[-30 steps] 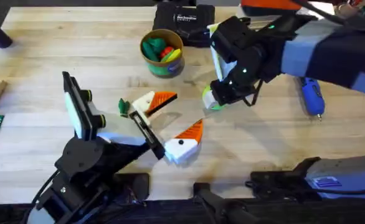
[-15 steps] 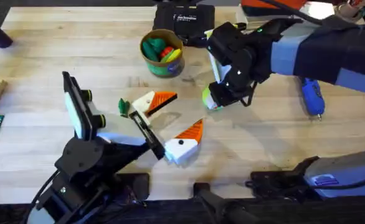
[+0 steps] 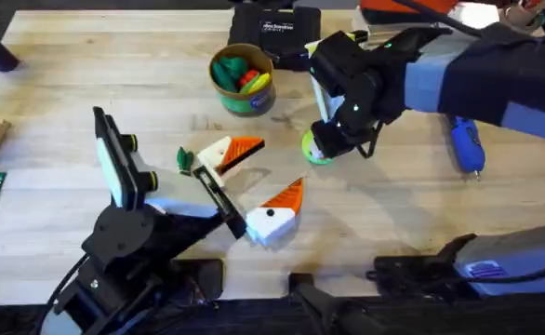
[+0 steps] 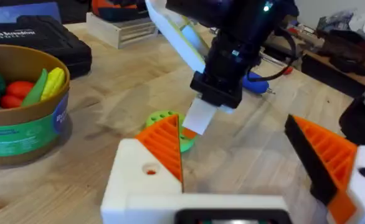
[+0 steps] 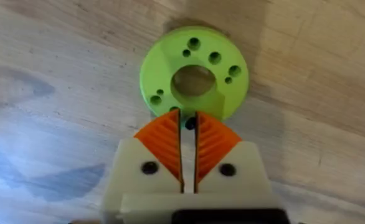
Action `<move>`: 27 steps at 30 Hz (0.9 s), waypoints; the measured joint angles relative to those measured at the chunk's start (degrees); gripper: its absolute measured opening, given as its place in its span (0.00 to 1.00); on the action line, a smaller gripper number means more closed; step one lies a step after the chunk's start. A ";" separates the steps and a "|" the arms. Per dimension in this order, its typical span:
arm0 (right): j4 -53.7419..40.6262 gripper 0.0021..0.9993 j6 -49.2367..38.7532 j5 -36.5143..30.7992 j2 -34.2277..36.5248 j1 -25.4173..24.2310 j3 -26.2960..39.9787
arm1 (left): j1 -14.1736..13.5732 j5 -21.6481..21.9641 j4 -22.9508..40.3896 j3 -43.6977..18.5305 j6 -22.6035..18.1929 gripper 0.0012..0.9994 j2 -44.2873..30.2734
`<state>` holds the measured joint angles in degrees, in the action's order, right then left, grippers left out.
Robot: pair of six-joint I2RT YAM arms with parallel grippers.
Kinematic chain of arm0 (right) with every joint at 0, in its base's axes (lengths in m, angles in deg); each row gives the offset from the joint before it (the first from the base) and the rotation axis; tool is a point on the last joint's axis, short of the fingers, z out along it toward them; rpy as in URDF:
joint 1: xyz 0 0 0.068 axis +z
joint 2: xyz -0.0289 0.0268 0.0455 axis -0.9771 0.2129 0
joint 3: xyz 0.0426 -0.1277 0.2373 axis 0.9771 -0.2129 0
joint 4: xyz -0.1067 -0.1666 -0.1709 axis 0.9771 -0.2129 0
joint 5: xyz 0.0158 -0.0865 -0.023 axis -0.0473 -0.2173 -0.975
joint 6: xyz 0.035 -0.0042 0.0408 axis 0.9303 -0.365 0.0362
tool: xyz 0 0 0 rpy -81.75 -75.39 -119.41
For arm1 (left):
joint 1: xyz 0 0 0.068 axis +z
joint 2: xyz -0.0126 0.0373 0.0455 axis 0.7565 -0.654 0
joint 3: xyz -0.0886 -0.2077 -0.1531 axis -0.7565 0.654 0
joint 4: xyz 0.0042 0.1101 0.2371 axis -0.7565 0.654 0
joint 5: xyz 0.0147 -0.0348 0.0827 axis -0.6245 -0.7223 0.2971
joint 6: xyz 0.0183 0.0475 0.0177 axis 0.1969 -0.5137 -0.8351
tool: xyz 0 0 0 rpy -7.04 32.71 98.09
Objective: Pick up the gripper from the table and insert it into the empty holder that is missing its gripper. Then pick up a screw, insert it into the mounting hole, and use the screwdriver to tighten it. Finally, clean up the table by picking up the vegetable and placing it into the bucket.
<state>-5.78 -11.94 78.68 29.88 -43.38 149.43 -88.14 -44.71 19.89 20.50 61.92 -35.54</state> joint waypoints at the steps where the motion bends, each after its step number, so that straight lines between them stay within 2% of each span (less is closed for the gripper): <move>1: -0.22 0.10 0.00 0.00 0.01 0.00 0.00 | 0.00 0.00 0.00 0.00 0.00 0.99 0.00; 6: -0.72 0.01 0.14 -0.14 0.02 0.00 0.00 | 0.00 0.00 0.00 0.00 0.00 0.99 0.00; 19: -3.24 0.01 -0.97 -0.13 0.10 0.00 0.69 | 0.00 -0.02 -0.02 0.00 0.00 0.99 0.00; 22: -6.01 0.01 -1.18 -0.13 0.10 0.00 3.07 | 0.00 -0.04 -0.02 0.00 0.00 0.99 0.00; 27: -9.49 0.01 -2.53 -0.14 -1.26 0.00 10.86 | 0.00 -0.10 -0.02 0.00 0.00 0.99 0.00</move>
<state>-15.27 -14.47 78.54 28.62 -43.38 160.29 -88.14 -44.81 19.87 20.50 61.92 -35.54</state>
